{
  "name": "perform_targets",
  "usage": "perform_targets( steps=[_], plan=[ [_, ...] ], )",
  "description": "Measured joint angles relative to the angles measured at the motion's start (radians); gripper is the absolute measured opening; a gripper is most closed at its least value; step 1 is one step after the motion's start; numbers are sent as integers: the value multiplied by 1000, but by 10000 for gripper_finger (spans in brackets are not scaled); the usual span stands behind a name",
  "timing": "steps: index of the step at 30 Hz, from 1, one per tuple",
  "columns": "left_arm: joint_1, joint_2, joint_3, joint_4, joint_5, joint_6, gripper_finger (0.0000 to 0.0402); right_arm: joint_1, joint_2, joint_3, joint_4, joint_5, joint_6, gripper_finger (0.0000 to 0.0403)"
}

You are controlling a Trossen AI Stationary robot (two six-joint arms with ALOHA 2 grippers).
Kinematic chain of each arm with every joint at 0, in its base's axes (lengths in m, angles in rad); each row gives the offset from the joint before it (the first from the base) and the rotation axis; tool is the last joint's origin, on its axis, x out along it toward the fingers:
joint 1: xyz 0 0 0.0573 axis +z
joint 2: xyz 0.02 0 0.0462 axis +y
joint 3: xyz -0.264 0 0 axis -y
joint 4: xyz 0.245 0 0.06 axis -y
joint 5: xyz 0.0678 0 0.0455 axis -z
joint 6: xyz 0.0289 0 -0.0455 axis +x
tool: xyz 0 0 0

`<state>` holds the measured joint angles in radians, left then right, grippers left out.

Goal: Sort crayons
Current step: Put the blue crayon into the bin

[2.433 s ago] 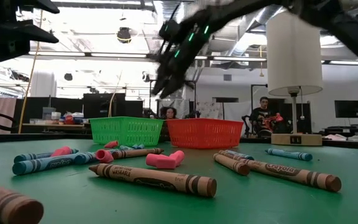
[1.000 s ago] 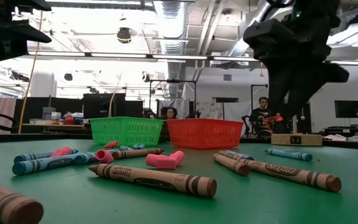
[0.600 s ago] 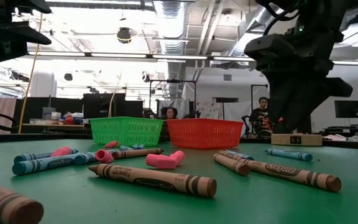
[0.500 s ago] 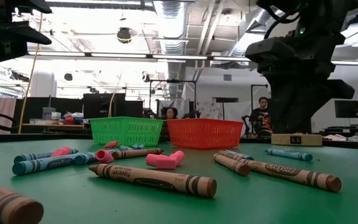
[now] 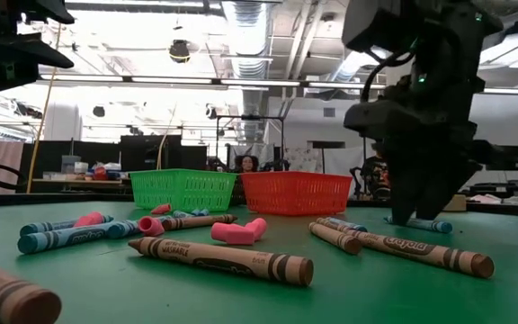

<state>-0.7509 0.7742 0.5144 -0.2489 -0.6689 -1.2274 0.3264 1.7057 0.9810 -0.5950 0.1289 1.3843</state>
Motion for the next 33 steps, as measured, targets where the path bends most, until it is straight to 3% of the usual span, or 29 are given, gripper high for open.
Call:
perform_targets(
  steps=[4, 13, 20, 33],
  plan=[
    [0, 0, 0, -2, 1, -8, 192, -2, 31, 41, -58, -31, 5, 136],
    [0, 0, 0, -8, 0, -5, 192, -15, 26, 55, -82, -60, 22, 9],
    [0, 0, 0, -8, 0, -5, 192, -18, 25, 86, -92, -70, -2, 5],
    [0, 0, 0, -8, 0, 5, 192, -72, 23, 365, -215, -55, -174, 2]
  ],
)
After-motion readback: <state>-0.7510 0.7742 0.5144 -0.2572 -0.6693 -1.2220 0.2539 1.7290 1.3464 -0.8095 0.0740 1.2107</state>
